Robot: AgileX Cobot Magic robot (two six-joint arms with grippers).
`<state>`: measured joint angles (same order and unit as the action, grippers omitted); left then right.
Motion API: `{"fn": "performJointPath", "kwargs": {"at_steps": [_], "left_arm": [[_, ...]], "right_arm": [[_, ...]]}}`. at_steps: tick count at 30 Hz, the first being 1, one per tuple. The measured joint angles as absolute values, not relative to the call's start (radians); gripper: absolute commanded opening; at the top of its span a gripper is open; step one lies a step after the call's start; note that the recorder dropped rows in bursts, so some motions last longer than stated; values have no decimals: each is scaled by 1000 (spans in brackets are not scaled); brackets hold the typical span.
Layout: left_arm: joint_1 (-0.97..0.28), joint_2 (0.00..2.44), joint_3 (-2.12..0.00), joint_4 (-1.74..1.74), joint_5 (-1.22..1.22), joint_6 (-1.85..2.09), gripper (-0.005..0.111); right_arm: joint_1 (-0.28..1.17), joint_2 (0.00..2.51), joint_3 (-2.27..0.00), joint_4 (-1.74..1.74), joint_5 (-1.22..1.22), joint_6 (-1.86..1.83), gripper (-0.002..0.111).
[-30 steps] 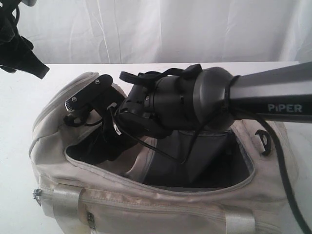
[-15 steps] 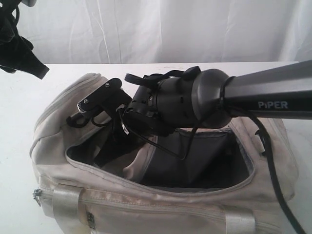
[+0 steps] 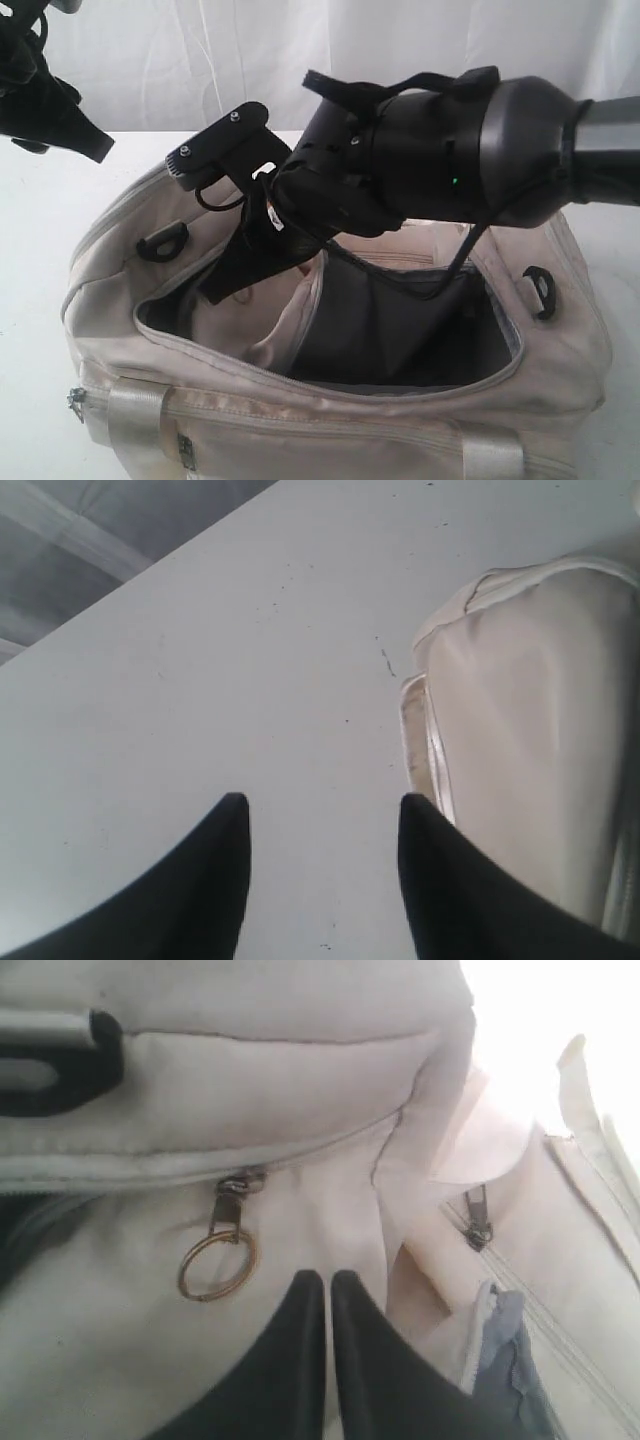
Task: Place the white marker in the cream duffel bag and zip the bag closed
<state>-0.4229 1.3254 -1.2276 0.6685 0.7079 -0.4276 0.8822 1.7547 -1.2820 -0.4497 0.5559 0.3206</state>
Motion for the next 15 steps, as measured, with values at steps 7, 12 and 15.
{"fn": "performJointPath", "kwargs": {"at_steps": [7,12,15], "left_arm": [[-423,1325,-1228,645,698,-419,51],[-423,1325,-1228,645,698,-414,51],[-423,1325,-1228,643,698,-414,51]], "right_arm": [[880,1747,-1282,-276,567,196,35],[880,1784,-1272,-191,537,144,53],[880,1839,-1270,-180,501,137,53]]}}
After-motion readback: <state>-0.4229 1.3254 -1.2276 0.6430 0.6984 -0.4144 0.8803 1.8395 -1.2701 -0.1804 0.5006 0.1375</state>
